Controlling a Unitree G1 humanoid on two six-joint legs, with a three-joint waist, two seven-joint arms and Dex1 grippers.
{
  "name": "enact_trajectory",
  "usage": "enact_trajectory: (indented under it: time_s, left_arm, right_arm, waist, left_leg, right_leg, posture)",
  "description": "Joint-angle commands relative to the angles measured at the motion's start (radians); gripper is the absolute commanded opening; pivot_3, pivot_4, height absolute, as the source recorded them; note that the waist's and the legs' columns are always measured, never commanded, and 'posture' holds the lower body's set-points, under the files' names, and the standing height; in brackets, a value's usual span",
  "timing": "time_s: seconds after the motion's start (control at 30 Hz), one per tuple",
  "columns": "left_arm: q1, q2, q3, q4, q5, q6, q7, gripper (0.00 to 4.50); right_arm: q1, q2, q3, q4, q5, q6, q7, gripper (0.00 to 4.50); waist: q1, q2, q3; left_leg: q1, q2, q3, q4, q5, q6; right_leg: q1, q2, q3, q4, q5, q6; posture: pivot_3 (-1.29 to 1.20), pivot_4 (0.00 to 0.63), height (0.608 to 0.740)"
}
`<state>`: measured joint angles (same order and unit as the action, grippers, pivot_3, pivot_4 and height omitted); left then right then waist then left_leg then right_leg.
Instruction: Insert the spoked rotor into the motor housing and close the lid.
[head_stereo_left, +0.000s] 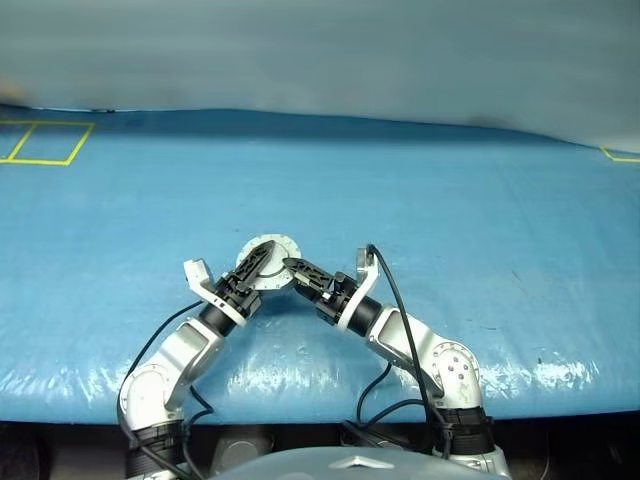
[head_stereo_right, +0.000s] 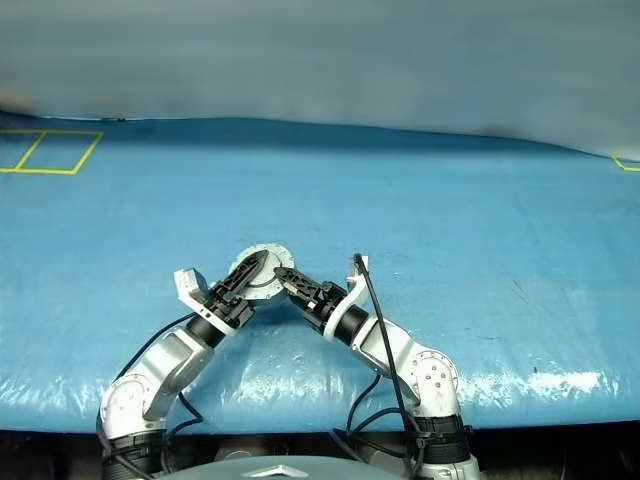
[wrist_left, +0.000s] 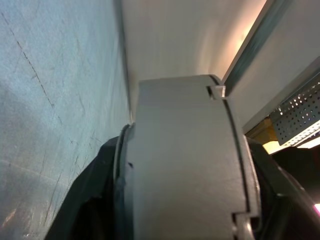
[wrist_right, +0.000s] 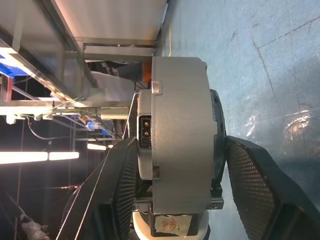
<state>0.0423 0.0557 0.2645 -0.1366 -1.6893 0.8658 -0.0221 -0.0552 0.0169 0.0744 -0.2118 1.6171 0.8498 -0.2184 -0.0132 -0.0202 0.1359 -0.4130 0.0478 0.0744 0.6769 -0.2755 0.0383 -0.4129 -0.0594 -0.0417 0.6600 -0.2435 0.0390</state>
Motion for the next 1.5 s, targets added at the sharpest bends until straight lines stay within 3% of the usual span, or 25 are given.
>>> enact_trajectory:
  time_s: [0.03, 0.07, 0.27, 0.3, 0.5, 0.67, 0.73, 0.97, 1.23, 1.5]
  left_arm:
    - [-0.001, 0.018, -0.012, -0.034, -0.029, 0.007, -0.015, 2.35]
    - [-0.001, 0.021, -0.013, -0.034, -0.031, 0.005, -0.015, 2.35]
    - [-0.031, 0.026, -0.006, -0.02, 0.002, -0.036, 0.001, 2.35]
    - [-0.04, 0.026, -0.002, -0.013, 0.014, -0.048, 0.008, 2.35]
    - [-0.179, 0.03, 0.036, 0.111, 0.125, -0.139, 0.025, 2.35]
    - [-0.315, 0.039, 0.061, 0.258, 0.238, -0.18, -0.006, 2.35]
    - [-0.396, 0.051, 0.06, 0.355, 0.309, -0.199, -0.036, 2.35]
    - [-0.654, 0.075, 0.107, 0.688, 0.488, -0.279, -0.154, 2.35]
    - [-0.904, 0.071, 0.167, 1.041, 0.662, -0.386, -0.258, 2.35]
    - [-1.013, 0.059, 0.188, 1.267, 0.821, -0.44, -0.264, 2.35]
  right_arm:
    - [-0.013, 0.008, 0.0, -0.057, -0.018, -0.016, 0.026, 2.37]
    - [-0.013, 0.009, -0.006, -0.056, -0.032, -0.025, 0.035, 2.37]
    - [-0.015, -0.013, -0.039, -0.083, -0.15, -0.081, 0.093, 4.34]
    - [-0.016, -0.031, -0.033, -0.1, -0.201, -0.091, 0.113, 4.49]
    - [0.02, -0.184, 0.08, -0.218, -0.625, -0.222, 0.265, 4.5]
    - [0.058, -0.356, 0.274, -0.23, -1.118, -0.454, 0.368, 4.5]
    - [0.096, -0.365, 0.305, -0.206, -1.233, -0.547, 0.368, 4.5]
    - [0.169, -0.297, 0.306, -0.123, -1.439, -0.751, 0.358, 4.5]
    - [0.197, -0.244, 0.296, -0.109, -1.502, -0.758, 0.392, 4.5]
    - [0.188, -0.215, 0.284, -0.098, -1.526, -0.74, 0.423, 4.5]
  waist:
    - [0.0, 0.0, 0.0]
    - [0.0, 0.0, 0.0]
    - [0.002, 0.0, 0.0]
    - [0.002, 0.0, 0.0]
    - [0.004, 0.0, 0.0]
    - [0.003, 0.0, 0.0]
    - [0.006, -0.001, 0.0]
    - [0.003, -0.006, 0.003]
    - [0.003, -0.01, 0.006]
    - [0.002, -0.011, 0.007]
  left_leg:
    - [0.0, 0.0, 0.0, 0.0, 0.0, 0.0]
    - [0.0, 0.0, 0.0, 0.0, 0.0, 0.0]
    - [0.0, 0.0, 0.0, 0.001, -0.001, 0.001]
    - [0.0, 0.0, 0.0, 0.001, -0.001, 0.001]
    - [-0.001, -0.003, 0.001, 0.004, -0.001, 0.002]
    - [-0.001, -0.004, 0.002, 0.005, -0.001, 0.002]
    - [-0.001, -0.005, 0.003, 0.005, -0.001, 0.002]
    - [-0.001, -0.004, 0.003, 0.005, 0.002, -0.002]
    - [-0.002, -0.004, 0.003, 0.005, 0.002, -0.003]
    - [-0.002, -0.004, 0.003, 0.005, 0.002, -0.003]
  right_leg:
    - [0.0, 0.0, 0.0, 0.0, 0.0, 0.0]
    - [0.0, 0.0, 0.0, 0.0, 0.0, 0.0]
    - [0.0, 0.0, 0.0, 0.0, 0.001, 0.001]
    - [0.0, -0.001, 0.0, 0.0, 0.001, 0.001]
    - [0.001, 0.0, -0.001, 0.0, 0.002, 0.003]
    - [0.001, 0.001, -0.001, -0.001, 0.002, 0.003]
    - [0.001, 0.001, 0.0, -0.001, 0.002, 0.003]
    - [0.001, 0.001, -0.001, -0.001, 0.002, 0.004]
    - [0.0, 0.001, -0.002, -0.003, 0.002, 0.004]
    - [0.0, 0.001, -0.002, -0.002, 0.002, 0.005]
  posture:
    - [0.0, 0.15, 0.74]
    - [0.0, 0.15, 0.74]
    - [0.0, 0.15, 0.74]
    - [0.0, 0.15, 0.74]
    - [0.0, 0.15, 0.74]
    - [0.0, 0.15, 0.74]
    - [0.0, 0.15, 0.74]
    - [0.0, 0.15, 0.74]
    - [0.0, 0.15, 0.74]
    - [0.0, 0.15, 0.74]
